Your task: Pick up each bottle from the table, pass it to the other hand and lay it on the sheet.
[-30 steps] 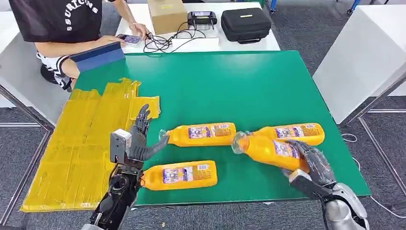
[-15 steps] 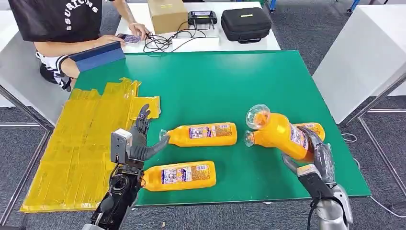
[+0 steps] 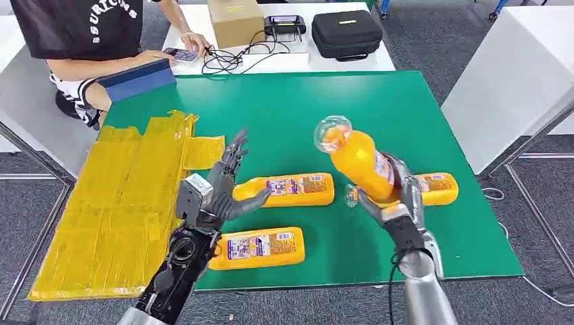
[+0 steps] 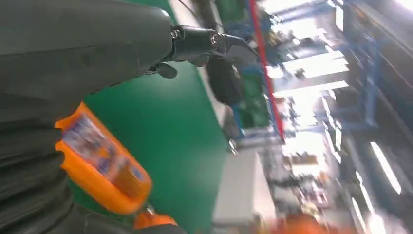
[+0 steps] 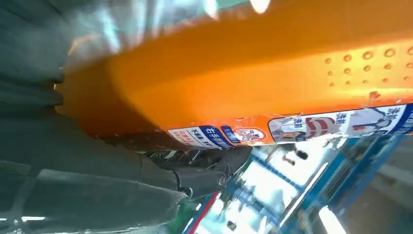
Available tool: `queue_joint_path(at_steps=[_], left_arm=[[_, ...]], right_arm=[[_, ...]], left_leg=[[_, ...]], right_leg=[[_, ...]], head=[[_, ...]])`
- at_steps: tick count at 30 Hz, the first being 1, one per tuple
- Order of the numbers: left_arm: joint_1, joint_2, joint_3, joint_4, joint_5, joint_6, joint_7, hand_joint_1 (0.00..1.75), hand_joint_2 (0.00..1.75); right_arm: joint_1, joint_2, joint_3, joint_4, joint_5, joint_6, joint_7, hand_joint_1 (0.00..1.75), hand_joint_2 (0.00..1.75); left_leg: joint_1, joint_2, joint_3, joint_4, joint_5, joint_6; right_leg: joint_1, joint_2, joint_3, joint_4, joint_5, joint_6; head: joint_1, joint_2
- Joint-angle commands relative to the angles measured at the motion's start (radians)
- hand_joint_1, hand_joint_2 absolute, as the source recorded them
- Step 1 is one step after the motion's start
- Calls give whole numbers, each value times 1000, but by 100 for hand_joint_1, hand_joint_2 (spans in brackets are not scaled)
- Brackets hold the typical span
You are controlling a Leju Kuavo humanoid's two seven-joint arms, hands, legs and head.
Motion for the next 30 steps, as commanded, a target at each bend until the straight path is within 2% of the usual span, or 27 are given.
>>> queue_joint_path(at_steps=[1, 4, 8, 10, 15, 18, 19, 23, 30], left_arm=[[-51, 39, -121, -83, 36, 4, -2, 0, 175], [-57, 43, -114, -101, 52, 9, -3, 0, 175], [-65, 45, -99, -99, 65, 13, -7, 0, 175], [-66, 46, -95, -100, 67, 14, -9, 0, 175], [-63, 46, -82, -111, 76, 19, -17, 0, 175], [-60, 52, -37, -135, 92, 41, -15, 0, 175], [-61, 53, -18, -139, 101, 47, -10, 0, 175], [-80, 57, 59, -107, 137, 46, 9, 0, 175], [-91, 46, 81, -79, 144, 40, 13, 0, 175]], right_arm=[[-334, 112, 241, 449, -80, 6, -33, 175, 175], [-382, 164, 332, 492, -82, 26, -48, 175, 175], [-392, 202, 400, 482, -86, 43, -49, 175, 175], [-389, 210, 417, 472, -91, 44, -52, 175, 175], [-366, 206, 473, 427, -109, 64, -54, 175, 175], [-314, 204, 575, 338, -71, 49, -46, 175, 175], [-299, 199, 603, 309, -63, 47, -40, 175, 175], [-247, 151, 731, 206, 10, 9, 17, 175, 175], [-236, 134, 779, 206, 67, -41, 34, 175, 175]], left_leg=[[1, 10, 4, 1, -3, -4], [1, 13, 5, 2, -4, -5], [1, 6, 2, 0, -1, -3], [1, 6, 3, 1, -2, -4], [2, 3, 3, 0, -1, -4], [1, 3, 3, 0, -2, -4], [2, 6, 7, 1, -4, -6], [1, 0, 2, 0, -1, -4], [2, -1, 2, -1, -1, -3]], right_leg=[[1, 8, 2, 0, 0, -1], [1, 10, 2, 1, 0, -1], [1, 4, 0, 1, 0, -1], [1, 4, 1, 1, -1, -1], [1, 2, 3, 0, -1, -1], [1, 2, 2, 0, -1, -1], [2, 3, 7, 0, -3, -2], [1, -1, 2, -1, -2, -1], [1, -1, 2, -1, -1, -1]], head=[[0, 0], [0, 0], [0, 0], [0, 0], [0, 0], [1, 0], [1, 0], [1, 0], [0, 0]])
